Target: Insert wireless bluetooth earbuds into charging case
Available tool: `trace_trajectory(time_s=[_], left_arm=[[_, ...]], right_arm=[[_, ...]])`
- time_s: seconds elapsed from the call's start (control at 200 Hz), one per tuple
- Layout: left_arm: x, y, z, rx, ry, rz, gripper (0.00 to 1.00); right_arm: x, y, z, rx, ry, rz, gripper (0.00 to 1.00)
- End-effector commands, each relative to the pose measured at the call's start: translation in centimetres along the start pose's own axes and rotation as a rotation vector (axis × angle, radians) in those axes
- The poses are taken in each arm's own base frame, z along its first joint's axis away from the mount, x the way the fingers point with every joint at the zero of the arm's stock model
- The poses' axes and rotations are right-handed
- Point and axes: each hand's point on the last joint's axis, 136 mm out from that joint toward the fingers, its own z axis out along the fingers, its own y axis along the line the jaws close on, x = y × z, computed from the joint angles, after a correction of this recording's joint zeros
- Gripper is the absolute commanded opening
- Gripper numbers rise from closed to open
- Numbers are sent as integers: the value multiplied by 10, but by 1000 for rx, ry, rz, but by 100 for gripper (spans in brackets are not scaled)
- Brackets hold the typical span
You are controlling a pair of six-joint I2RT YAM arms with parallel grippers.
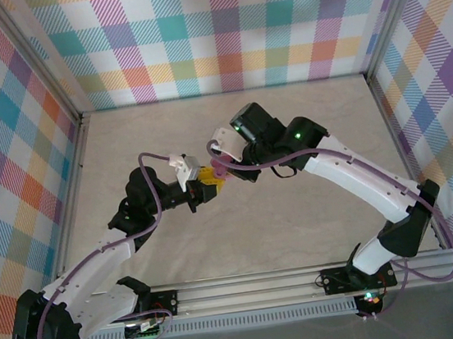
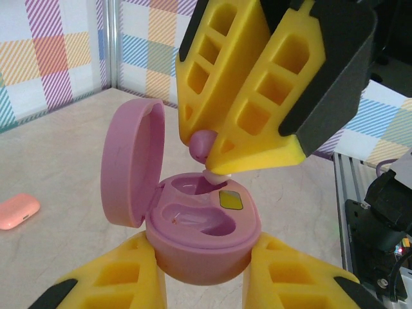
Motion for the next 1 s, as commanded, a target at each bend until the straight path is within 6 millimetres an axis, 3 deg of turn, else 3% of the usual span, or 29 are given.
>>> trace_trajectory(time_s=[0.0, 0.475, 0.72, 0.995], left_arm=[[-11, -7, -3, 16, -43, 31, 18], [-11, -6, -1, 16, -41, 29, 18], [-11, -5, 1, 19, -42, 30, 18], [-10, -4, 2, 20, -47, 24, 18]], right_arm=[[2, 1, 2, -4, 20, -16, 17], [1, 13, 16, -83, 41, 0, 19], [-8, 11, 8, -76, 8, 18, 31], [-16, 9, -1, -68, -16, 33, 35]])
